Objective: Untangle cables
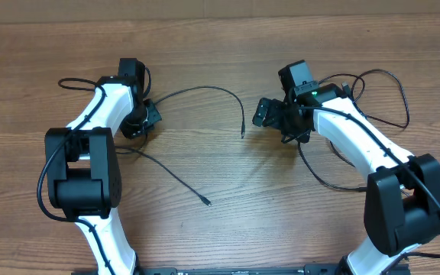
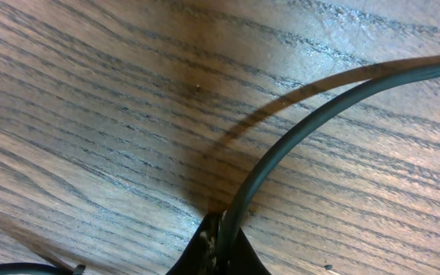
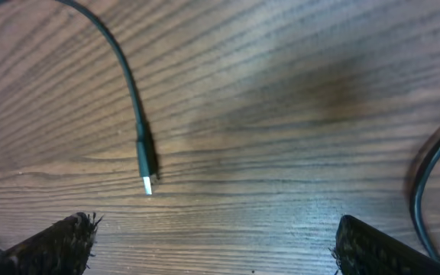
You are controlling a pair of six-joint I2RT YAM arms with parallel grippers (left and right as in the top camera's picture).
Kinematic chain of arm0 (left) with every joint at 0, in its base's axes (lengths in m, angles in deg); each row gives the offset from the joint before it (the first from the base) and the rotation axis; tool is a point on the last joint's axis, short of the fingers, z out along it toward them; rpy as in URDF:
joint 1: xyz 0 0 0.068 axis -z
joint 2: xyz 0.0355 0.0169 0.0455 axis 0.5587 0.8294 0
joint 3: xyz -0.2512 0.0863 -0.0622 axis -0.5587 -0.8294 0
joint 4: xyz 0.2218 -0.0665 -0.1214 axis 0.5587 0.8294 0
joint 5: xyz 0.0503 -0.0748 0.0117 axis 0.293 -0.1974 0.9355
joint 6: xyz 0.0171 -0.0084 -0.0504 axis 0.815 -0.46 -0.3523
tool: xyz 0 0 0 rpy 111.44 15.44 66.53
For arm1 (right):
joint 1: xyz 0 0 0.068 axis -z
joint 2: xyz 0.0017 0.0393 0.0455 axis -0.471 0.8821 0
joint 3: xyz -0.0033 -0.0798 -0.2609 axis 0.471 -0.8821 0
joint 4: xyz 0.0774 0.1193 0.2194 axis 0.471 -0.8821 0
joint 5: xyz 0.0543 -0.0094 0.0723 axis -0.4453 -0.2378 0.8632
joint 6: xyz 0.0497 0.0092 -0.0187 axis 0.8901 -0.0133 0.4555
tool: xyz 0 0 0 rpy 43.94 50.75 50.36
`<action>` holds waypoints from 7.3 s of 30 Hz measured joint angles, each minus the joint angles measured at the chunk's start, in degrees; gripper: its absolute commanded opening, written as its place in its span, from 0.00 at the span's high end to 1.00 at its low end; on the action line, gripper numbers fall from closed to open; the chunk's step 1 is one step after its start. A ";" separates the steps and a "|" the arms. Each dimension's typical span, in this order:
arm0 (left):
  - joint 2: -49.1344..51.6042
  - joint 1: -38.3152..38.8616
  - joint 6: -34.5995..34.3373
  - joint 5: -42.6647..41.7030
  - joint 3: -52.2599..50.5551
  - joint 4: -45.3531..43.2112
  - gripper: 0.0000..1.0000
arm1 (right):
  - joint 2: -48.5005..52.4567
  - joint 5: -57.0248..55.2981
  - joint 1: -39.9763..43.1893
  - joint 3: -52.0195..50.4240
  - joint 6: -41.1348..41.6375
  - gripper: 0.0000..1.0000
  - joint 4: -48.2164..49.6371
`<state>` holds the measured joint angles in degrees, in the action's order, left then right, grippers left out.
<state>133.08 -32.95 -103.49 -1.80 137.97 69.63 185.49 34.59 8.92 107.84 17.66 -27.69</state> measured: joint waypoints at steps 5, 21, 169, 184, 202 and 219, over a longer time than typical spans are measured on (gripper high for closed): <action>0.00 0.00 0.00 0.00 -0.04 -0.09 0.96 | 0.02 -0.02 -0.04 -3.74 2.21 0.00 4.98; -10.56 -0.66 4.83 -6.69 -1.40 2.51 0.94 | 0.02 -0.02 -0.04 -5.22 4.26 0.00 6.69; -16.17 3.52 8.07 -7.91 -17.68 -7.02 0.00 | 0.02 -16.50 -13.86 -5.57 12.07 0.96 15.72; -17.14 3.52 8.04 -7.10 -23.08 -11.80 0.01 | 0.02 -16.04 -13.86 -5.57 12.11 0.96 15.47; -17.14 3.52 8.04 -6.99 -23.08 -11.87 0.00 | -20.11 -9.25 -10.86 -4.68 2.80 0.96 23.12; -17.14 3.52 8.04 -6.84 -23.15 -12.09 0.00 | -25.66 -4.13 20.44 -2.62 7.69 0.96 31.10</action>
<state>115.94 -29.43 -95.45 -8.64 114.82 57.54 159.83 30.46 29.36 105.22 25.35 3.41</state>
